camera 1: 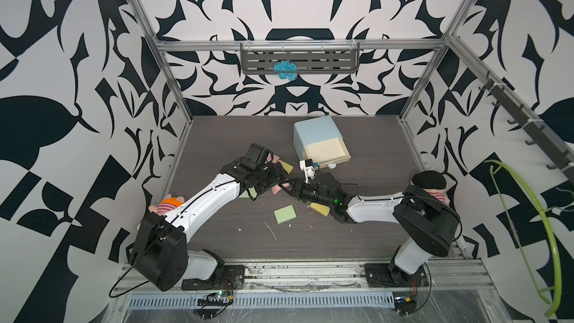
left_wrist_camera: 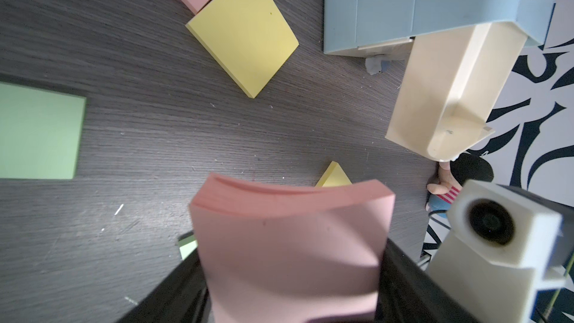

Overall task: Please put the sticky notes in the drawer by color
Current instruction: Pick up the sticky notes from the center of the board.

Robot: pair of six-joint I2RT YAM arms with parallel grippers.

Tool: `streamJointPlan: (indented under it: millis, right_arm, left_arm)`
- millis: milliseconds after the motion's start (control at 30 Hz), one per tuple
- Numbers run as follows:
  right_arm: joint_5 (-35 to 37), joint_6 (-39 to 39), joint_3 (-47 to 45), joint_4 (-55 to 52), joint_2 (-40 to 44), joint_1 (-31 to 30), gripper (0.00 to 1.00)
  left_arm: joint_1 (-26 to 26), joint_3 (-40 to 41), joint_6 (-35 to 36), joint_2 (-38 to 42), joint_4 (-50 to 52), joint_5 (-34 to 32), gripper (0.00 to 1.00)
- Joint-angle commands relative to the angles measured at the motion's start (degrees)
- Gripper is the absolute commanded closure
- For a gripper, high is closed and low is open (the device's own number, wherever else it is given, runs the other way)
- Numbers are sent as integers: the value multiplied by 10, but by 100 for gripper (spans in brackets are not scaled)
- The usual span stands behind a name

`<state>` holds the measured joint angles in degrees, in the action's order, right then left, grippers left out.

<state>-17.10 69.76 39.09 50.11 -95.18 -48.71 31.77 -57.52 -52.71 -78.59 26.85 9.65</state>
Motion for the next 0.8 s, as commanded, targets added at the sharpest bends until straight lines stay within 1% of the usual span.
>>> streamJointPlan:
  millis: [0, 100, 267, 300, 333, 433, 467, 533, 600, 667, 700, 767]
  right_arm:
    - [-9, -8, 15, 4, 16, 2, 89]
    - [-7, -14, 15, -7, 19, 3, 92]
    - [2, -34, 5, -46, 46, 19, 93]
    - [6, -41, 0, -60, 60, 26, 93]
    - [10, -47, -4, -77, 76, 34, 93]
    - [17, -80, -9, -145, 132, 61, 93]
    - [19, -94, -7, -172, 151, 71, 93]
    - [26, -128, 4, -244, 196, 94, 94]
    - [33, -158, 22, -313, 232, 117, 95]
    - [40, -181, 49, -395, 258, 144, 97]
    - [42, -185, 64, -437, 268, 158, 98]
    - [41, -182, 88, -495, 277, 186, 99]
  left_arm:
    - [-4, -12, 11, 0, 5, -10, 14]
    - [-4, -17, 22, 5, 11, -20, 0]
    - [-4, -18, 57, 43, -7, -62, 1]
    - [-3, -14, 68, 51, -20, -70, 1]
    - [-4, -9, 81, 82, -35, -77, 1]
    - [-4, 14, 124, 124, -86, -101, 1]
    - [-4, 25, 152, 135, -109, -100, 1]
    - [-4, 53, 242, 159, -161, -88, 1]
    - [-4, 70, 321, 173, -195, -90, 0]
    - [-4, 82, 385, 177, -227, -60, 1]
    - [-4, 85, 423, 175, -239, -34, 1]
    - [-4, 85, 466, 163, -262, 19, 1]
